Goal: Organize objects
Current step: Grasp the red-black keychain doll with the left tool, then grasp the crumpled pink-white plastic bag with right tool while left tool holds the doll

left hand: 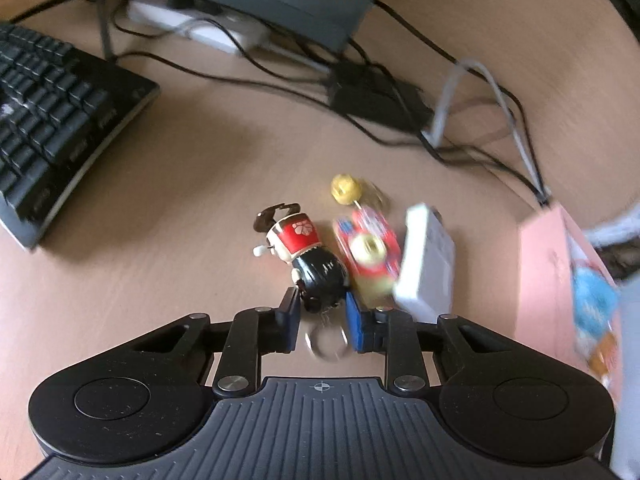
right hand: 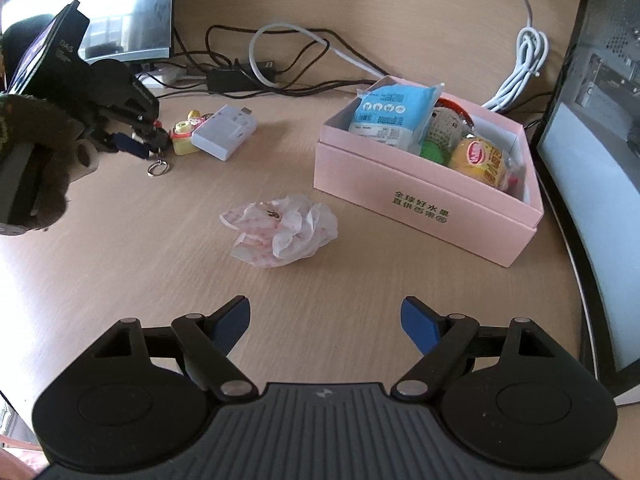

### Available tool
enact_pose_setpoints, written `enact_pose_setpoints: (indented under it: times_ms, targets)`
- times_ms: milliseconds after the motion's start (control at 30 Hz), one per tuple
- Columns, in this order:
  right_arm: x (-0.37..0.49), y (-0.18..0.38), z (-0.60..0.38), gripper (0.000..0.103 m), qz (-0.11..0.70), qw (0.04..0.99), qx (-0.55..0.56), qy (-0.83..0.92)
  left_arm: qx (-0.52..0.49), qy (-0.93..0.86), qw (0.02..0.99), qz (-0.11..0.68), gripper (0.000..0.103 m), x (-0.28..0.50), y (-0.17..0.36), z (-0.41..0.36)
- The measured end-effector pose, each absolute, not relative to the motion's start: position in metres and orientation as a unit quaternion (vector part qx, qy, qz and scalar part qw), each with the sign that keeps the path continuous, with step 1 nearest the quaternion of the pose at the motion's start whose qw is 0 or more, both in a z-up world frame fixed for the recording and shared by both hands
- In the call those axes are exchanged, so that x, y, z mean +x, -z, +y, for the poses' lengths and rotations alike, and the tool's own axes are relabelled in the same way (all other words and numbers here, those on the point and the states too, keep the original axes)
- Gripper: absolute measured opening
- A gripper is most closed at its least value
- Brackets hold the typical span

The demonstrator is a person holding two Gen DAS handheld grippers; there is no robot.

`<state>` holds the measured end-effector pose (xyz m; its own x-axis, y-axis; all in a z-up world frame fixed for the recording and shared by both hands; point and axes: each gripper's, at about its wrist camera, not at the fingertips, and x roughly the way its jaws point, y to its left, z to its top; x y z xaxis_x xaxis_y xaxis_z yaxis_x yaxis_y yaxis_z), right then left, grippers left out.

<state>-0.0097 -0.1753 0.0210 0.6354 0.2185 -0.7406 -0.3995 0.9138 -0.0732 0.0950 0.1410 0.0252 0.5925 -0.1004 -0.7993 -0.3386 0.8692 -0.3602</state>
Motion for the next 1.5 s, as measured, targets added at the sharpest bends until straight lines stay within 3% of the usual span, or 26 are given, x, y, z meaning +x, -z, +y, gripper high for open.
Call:
enact_pose_setpoints:
  times_ms: [267,533,600,667,767,833,1133,1400,1500]
  targets:
    - [0.002,-0.023,-0.174,0.083,0.384,0.901,-0.117,-0.165,-0.159,0.064,0.862,0.478,0.028,0.026,-0.027,0.102]
    - [0.030,-0.025,-0.150,0.083,0.364,0.902,-0.112,-0.206,-0.194,0.075,0.855,0.476,0.028,-0.010,-0.025,0.112]
    - [0.043,-0.021,-0.142,0.075,0.372,0.897,-0.104,-0.213,-0.200,0.071,0.855,0.474,0.028,-0.010,-0.025,0.115]
    - [0.055,-0.014,-0.133,0.044,0.397,0.886,-0.101,-0.217,-0.206,0.061,0.854,0.474,0.028,-0.011,-0.025,0.115]
    - [0.055,-0.010,-0.129,0.034,0.405,0.879,-0.102,-0.228,-0.205,0.058,0.857,0.470,0.028,-0.014,-0.024,0.113]
    - [0.045,-0.013,-0.132,0.032,0.403,0.876,-0.109,-0.241,-0.203,0.061,0.856,0.472,0.028,-0.013,-0.024,0.110]
    - [0.012,-0.013,-0.191,0.032,0.402,0.882,-0.140,-0.203,-0.180,0.121,0.848,0.483,0.028,-0.008,-0.021,0.069]
    - [0.015,-0.024,-0.205,0.033,0.394,0.895,-0.087,-0.191,-0.126,0.087,0.862,0.484,0.028,-0.011,-0.027,0.062]
    - [0.017,-0.023,-0.191,0.056,0.392,0.893,-0.101,-0.198,-0.123,0.088,0.861,0.485,0.027,-0.012,-0.027,0.065]
